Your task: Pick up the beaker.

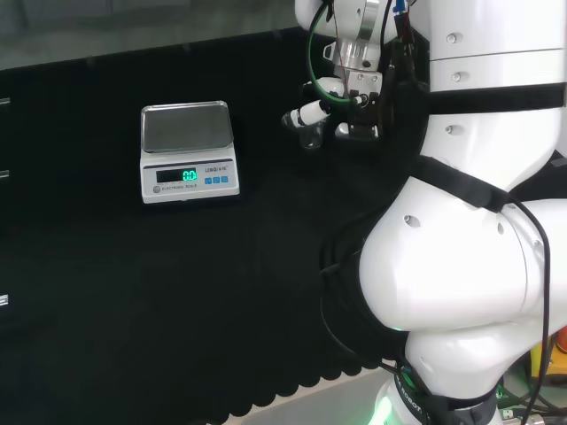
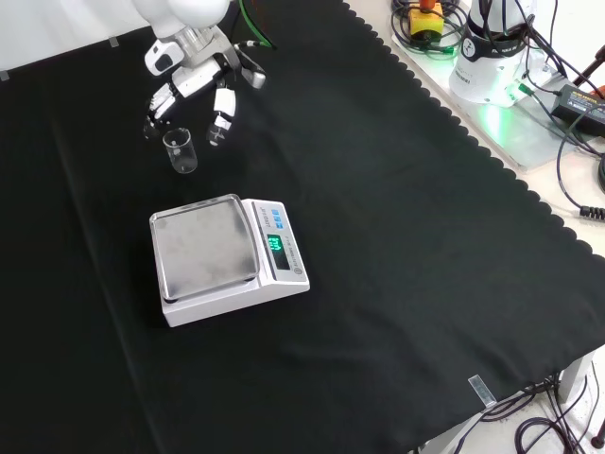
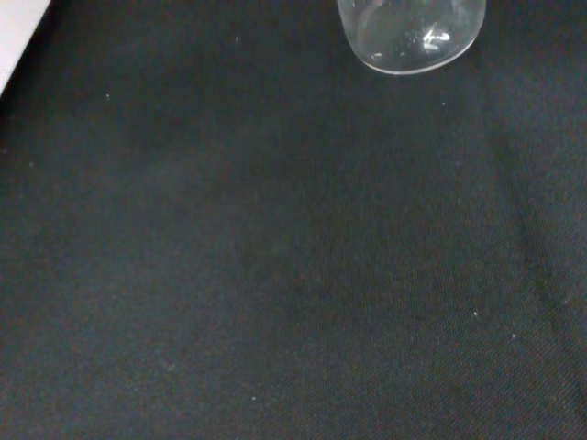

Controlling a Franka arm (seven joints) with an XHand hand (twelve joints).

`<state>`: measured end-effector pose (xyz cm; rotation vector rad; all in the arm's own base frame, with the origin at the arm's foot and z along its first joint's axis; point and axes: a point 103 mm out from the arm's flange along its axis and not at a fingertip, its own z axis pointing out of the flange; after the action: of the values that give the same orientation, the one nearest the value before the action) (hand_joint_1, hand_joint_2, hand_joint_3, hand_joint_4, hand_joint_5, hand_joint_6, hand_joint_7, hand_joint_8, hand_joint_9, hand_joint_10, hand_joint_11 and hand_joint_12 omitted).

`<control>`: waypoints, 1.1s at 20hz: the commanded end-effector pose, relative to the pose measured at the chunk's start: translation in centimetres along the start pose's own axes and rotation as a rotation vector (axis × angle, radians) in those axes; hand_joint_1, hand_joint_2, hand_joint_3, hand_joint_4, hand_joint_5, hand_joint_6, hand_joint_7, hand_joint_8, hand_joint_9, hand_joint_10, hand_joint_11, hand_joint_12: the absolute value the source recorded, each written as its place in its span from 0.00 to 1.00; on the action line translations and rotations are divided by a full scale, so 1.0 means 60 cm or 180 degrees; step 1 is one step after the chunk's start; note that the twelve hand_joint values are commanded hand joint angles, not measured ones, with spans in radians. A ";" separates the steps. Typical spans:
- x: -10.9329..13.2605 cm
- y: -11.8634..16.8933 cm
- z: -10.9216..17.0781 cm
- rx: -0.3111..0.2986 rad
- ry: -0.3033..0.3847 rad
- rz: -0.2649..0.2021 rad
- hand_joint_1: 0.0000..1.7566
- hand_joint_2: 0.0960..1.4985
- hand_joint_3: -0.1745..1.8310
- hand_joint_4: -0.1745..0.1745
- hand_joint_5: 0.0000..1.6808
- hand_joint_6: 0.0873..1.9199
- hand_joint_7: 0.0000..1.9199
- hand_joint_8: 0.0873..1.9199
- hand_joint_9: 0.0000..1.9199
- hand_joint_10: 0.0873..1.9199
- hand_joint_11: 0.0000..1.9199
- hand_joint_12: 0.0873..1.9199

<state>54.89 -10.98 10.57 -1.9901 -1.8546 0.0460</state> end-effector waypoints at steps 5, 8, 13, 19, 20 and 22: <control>-0.016 0.034 0.018 0.0085 0.0050 -0.0039 0.26 0.46 0.26 0.54 0.14 0.00 0.02 0.35 0.04 0.41 0.07 0.76; -0.027 0.043 0.020 0.0104 0.0063 -0.0040 0.26 0.46 0.26 0.54 0.14 0.00 0.02 0.35 0.04 0.41 0.07 0.76; -0.040 0.046 0.021 0.0109 0.0077 -0.0029 0.27 0.46 0.26 0.53 0.14 0.00 0.02 0.35 0.05 0.42 0.08 0.76; -0.040 0.055 0.020 0.0025 0.0045 -0.0028 0.30 0.46 0.26 0.52 0.15 0.00 0.04 0.36 0.11 0.42 0.12 0.75; -0.040 0.057 0.020 -0.0040 0.0019 -0.0040 0.31 0.46 0.26 0.52 0.16 0.00 0.05 0.36 0.14 0.41 0.14 0.74; -0.038 0.058 0.019 -0.0188 -0.0034 -0.0073 0.34 0.47 0.26 0.45 0.22 0.00 0.11 0.38 0.22 0.40 0.19 0.72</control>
<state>57.41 -13.13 7.90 -1.9644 -1.8471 0.0397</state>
